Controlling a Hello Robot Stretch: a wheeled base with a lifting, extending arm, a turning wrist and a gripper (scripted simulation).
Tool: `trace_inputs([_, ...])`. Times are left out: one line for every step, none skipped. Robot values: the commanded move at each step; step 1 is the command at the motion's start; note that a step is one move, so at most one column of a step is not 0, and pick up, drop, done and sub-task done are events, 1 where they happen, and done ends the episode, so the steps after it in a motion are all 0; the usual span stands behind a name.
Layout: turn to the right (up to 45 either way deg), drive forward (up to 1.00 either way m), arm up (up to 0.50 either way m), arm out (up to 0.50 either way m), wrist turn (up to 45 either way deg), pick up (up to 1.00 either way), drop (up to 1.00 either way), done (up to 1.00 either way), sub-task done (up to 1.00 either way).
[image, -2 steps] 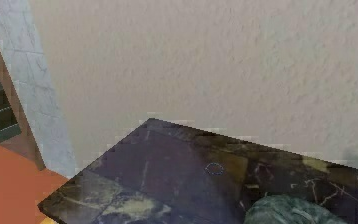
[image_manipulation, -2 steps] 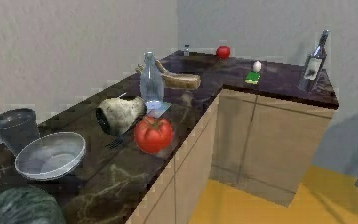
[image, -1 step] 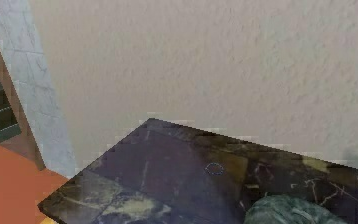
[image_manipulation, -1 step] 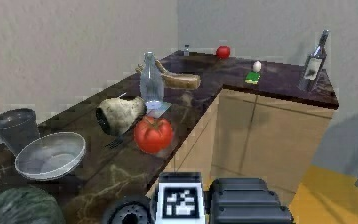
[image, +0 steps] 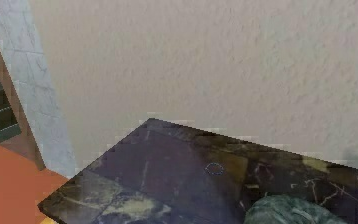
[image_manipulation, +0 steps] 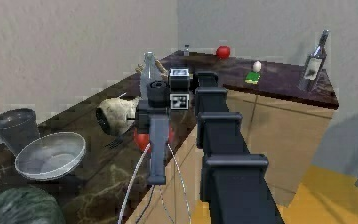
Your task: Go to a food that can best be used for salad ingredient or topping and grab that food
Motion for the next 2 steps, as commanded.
trace_inputs([0.0, 0.00, 0.00, 0.00, 45.0, 0.00, 0.00, 0.00, 0.00])
trace_inputs([0.0, 0.00, 0.00, 0.00, 45.0, 0.00, 0.00, 0.00, 0.00])
